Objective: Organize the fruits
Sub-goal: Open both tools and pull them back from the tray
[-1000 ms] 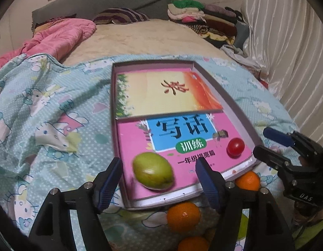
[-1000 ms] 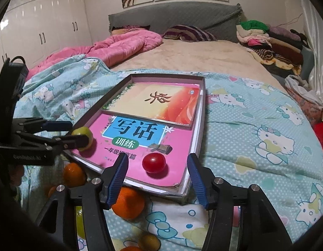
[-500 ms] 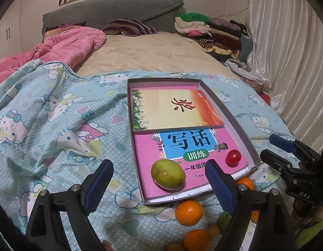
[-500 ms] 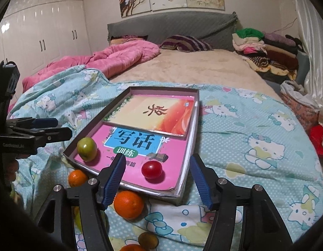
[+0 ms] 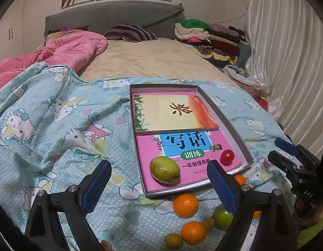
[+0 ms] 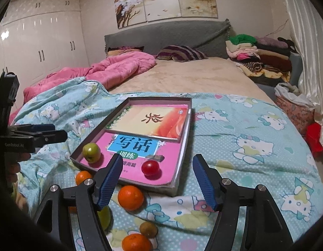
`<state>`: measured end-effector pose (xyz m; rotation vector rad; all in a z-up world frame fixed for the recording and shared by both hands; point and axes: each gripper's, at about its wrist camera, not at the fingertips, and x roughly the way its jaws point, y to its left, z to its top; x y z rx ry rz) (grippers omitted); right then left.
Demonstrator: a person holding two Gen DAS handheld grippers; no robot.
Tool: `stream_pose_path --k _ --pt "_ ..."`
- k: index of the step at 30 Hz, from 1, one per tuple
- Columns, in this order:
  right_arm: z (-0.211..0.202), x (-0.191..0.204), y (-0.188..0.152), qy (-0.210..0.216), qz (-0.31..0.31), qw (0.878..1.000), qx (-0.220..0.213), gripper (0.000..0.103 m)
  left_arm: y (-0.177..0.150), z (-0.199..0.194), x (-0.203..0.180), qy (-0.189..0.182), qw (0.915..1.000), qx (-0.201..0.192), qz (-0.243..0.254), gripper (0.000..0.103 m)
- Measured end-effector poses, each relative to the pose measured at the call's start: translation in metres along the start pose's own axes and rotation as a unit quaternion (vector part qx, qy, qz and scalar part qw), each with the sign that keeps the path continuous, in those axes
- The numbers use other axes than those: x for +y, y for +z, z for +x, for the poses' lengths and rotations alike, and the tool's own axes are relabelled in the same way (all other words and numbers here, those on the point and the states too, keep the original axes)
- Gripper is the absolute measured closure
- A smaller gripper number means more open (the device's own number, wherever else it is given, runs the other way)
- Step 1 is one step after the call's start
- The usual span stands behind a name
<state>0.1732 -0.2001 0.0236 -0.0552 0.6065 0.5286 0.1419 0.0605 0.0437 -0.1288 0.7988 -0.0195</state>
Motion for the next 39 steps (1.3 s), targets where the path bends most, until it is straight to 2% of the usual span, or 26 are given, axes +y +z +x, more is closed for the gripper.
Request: stream_pose_path --k 13,27,39 --pt "-0.009 0.011 -0.010 0.009 -0.006 1.000 0.006 0.032 -0.023 -0.011 0.004 -0.001 1.0000 0.007 0.005 0.010" --pt "-0.003 0.037 -0.024 0.029 -0.029 0.999 0.029 0.032 -0.057 -0.012 0.021 0.008 0.9993 0.035 0.013 0.010" --pt "0.001 0.052 -0.040 0.042 -0.040 0.997 0.053 0.032 -0.071 -0.016 0.023 0.008 0.9990 0.043 0.012 0.010"
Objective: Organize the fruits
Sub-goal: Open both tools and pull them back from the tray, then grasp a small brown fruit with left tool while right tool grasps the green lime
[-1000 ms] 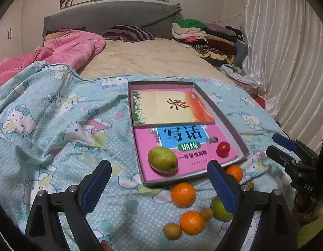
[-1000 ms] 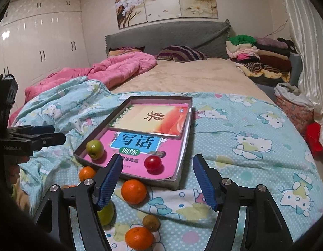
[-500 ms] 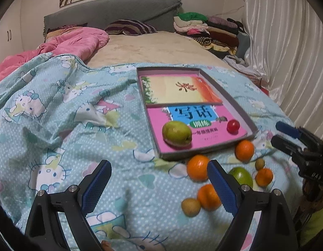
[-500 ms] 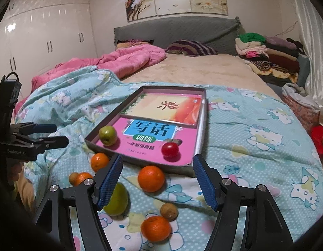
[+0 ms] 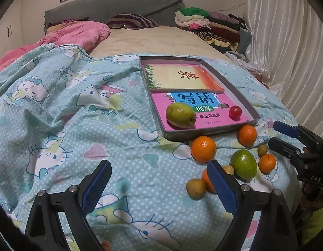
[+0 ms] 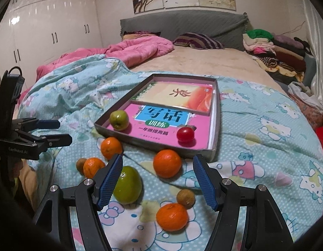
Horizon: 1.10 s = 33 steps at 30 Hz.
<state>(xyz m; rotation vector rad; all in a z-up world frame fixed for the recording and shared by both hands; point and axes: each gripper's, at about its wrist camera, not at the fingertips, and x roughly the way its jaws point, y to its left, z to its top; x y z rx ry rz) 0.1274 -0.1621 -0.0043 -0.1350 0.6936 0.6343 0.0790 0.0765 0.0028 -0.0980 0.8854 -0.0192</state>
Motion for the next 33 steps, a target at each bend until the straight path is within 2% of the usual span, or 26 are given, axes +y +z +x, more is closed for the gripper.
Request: stream_pose_path --k 7,13,33 --pt "0.005 0.010 -0.009 0.008 -0.009 1.000 0.017 0.032 -0.009 0.002 -0.006 -0.006 0.9998 0.013 0.011 0.012" --pt "0.009 0.016 -0.013 0.012 -0.015 0.999 0.025 0.032 -0.017 0.004 -0.012 -0.011 0.9995 0.021 0.020 0.018" --pt "0.025 0.031 -0.028 0.037 -0.043 0.996 0.063 0.033 -0.032 0.015 -0.033 -0.032 0.9957 0.048 0.072 0.045"
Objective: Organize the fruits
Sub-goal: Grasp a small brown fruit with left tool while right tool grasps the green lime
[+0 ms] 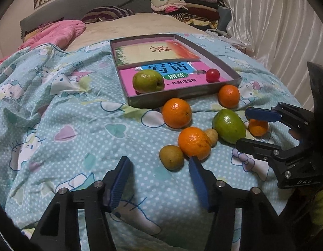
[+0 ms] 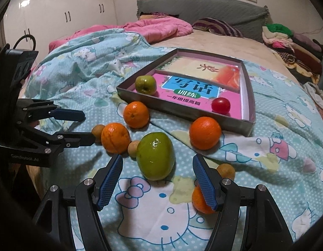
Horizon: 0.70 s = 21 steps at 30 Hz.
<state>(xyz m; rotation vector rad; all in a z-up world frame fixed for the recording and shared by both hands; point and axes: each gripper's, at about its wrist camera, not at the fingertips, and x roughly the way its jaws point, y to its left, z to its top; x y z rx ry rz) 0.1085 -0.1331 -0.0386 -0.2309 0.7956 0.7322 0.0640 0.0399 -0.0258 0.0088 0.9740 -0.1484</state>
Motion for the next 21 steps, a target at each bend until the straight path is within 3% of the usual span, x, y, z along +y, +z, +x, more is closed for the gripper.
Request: stream_pose_path --k 5,12,21 --pt "0.008 -0.004 -0.001 0.001 0.007 1.000 0.010 0.039 -0.001 0.002 -0.002 -0.007 1.0000 0.000 0.003 0.048" --pt "0.020 -0.002 0.003 0.012 -0.002 1.000 0.014 0.058 0.001 0.007 -0.001 -0.018 0.9998 -0.001 0.006 0.055" --pt "0.031 -0.009 0.008 0.021 0.010 1.000 0.011 0.059 0.007 0.011 0.000 -0.048 0.9988 -0.009 0.003 0.071"
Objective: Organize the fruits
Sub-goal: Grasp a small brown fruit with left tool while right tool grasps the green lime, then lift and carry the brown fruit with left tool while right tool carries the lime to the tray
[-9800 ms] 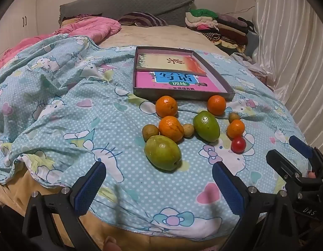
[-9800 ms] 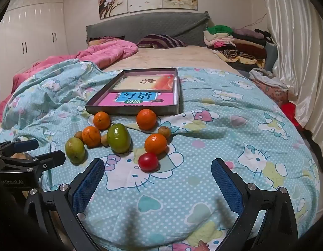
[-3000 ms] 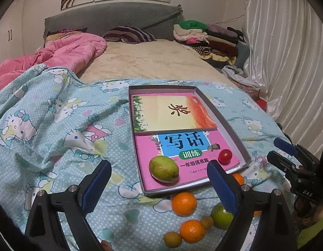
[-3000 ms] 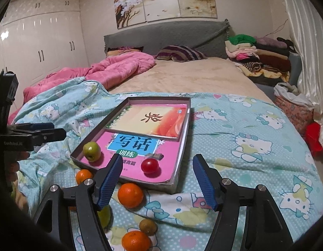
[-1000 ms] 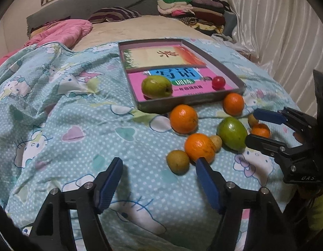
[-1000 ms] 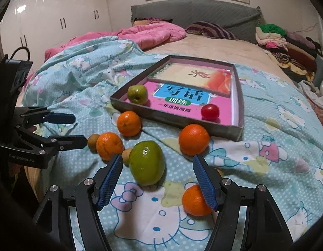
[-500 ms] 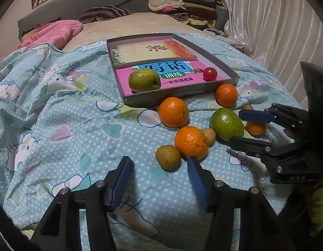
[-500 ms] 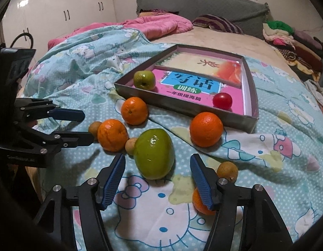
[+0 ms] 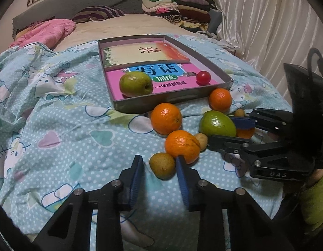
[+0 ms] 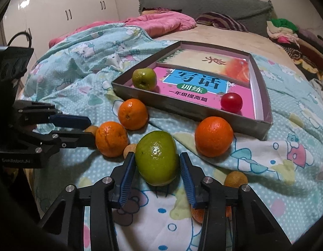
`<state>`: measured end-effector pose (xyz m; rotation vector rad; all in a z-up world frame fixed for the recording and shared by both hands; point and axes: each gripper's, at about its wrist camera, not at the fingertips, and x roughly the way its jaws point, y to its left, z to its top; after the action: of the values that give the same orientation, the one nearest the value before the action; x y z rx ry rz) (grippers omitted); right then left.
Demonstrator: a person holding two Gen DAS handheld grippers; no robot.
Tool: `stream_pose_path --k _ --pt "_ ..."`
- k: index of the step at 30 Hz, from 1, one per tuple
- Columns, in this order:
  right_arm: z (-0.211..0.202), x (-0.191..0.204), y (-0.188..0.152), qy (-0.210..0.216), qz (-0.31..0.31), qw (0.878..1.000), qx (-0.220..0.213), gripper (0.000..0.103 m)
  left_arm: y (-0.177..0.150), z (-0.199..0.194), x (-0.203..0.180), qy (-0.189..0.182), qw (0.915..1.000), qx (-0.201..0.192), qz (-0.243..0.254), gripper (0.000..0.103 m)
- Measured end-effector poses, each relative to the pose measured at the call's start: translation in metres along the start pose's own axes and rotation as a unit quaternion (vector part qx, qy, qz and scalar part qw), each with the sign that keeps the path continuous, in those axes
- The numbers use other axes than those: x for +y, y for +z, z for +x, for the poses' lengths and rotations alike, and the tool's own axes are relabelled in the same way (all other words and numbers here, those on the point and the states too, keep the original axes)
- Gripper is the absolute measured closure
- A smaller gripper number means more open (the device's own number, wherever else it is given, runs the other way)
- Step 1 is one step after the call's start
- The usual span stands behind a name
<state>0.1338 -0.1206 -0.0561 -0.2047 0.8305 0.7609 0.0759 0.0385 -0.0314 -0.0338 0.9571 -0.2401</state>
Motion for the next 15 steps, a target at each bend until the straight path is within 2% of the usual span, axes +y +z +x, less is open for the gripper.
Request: stream_pose_path --k 9,15 --pt "0.0051 -0.0073 0.0058 0.012 0.019 1.000 -0.009 0.060 -0.0022 0.0049 -0.0006 -0.014 0.9998 0.008 0.014 0.074" --pt "0.0012 -0.0077 0.0036 0.015 0.021 1.000 -0.009 0.060 -0.0033 0.0096 -0.0056 -0.010 0.9995 0.012 0.029 0.074"
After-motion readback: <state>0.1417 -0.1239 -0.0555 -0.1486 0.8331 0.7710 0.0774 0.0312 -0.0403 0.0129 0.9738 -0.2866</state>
